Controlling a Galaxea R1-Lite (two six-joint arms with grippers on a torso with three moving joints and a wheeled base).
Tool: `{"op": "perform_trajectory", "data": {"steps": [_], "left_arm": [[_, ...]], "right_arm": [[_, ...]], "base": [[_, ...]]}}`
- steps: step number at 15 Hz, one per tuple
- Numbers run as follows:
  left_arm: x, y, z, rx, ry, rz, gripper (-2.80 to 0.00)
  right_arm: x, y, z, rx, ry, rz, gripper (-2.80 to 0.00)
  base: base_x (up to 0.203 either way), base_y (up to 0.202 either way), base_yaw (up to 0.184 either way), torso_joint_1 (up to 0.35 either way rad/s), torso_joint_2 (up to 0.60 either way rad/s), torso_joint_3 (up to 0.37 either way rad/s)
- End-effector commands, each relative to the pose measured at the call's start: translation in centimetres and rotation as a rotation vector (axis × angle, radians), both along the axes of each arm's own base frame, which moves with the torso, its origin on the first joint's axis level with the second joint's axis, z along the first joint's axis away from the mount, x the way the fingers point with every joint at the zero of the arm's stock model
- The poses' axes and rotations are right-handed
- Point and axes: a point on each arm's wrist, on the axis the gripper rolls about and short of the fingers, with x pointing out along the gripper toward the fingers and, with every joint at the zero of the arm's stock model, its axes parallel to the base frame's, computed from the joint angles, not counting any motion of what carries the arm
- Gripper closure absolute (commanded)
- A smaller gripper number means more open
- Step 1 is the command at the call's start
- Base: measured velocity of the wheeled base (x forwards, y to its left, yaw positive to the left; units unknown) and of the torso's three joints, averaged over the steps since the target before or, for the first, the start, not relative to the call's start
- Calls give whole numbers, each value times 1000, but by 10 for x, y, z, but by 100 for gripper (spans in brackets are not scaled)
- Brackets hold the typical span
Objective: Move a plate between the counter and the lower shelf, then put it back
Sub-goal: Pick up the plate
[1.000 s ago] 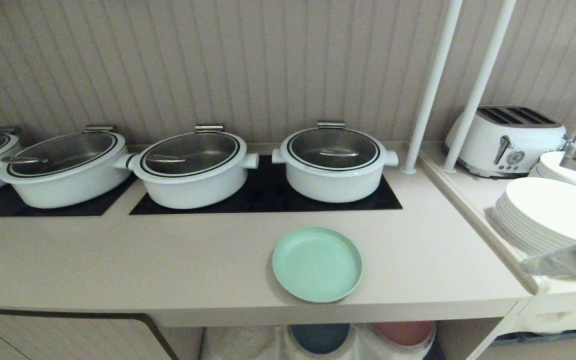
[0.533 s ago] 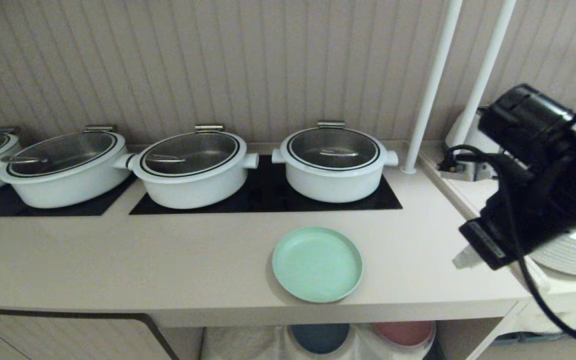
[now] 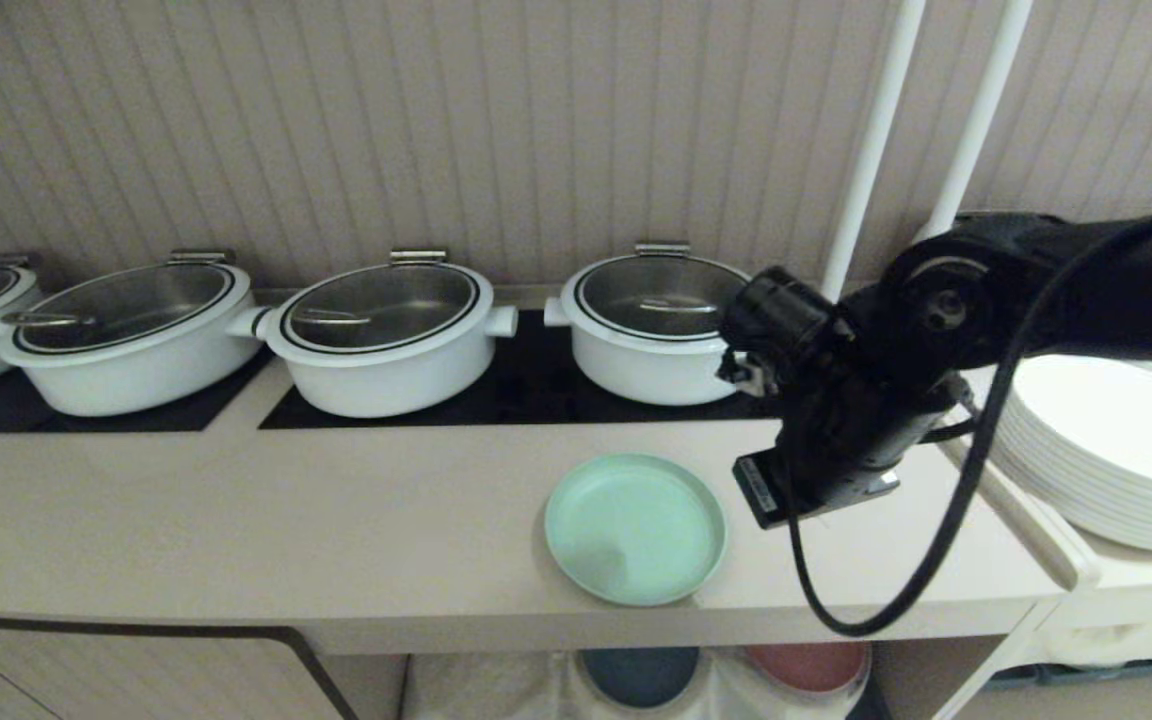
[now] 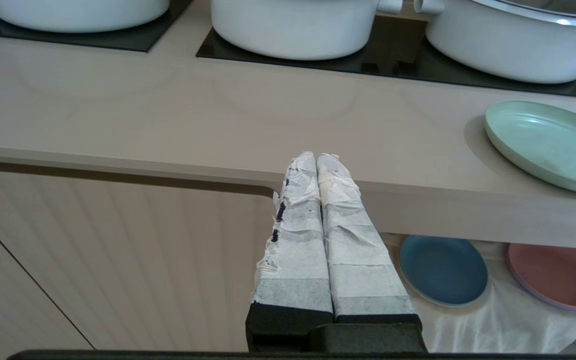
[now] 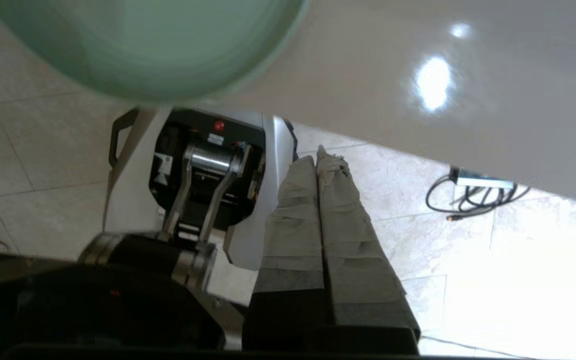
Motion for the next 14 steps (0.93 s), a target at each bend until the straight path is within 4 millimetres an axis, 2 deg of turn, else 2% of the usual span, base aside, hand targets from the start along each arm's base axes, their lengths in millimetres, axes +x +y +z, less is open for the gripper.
{"op": "perform_trajectory", "data": {"steps": [1,6,10,14], "left_arm": [[0,0,0,-1,0,1,0],[0,0,0,-1,-1,1,0],[0,0,0,-1,0,1,0],[0,0,0,-2,-1,1,0]], "right_arm": [[9,8,-18,-19,28,-2,0],[20,16,-36,12,60,-2,0],[36,25,-28,138,76,-74,0],[52,23,-35,128,78,-114,0]], "base": [[0,0,0,0,0,0],[0,0,0,0,0,0],[0,0,0,0,0,0],[0,0,0,0,0,0]]}}
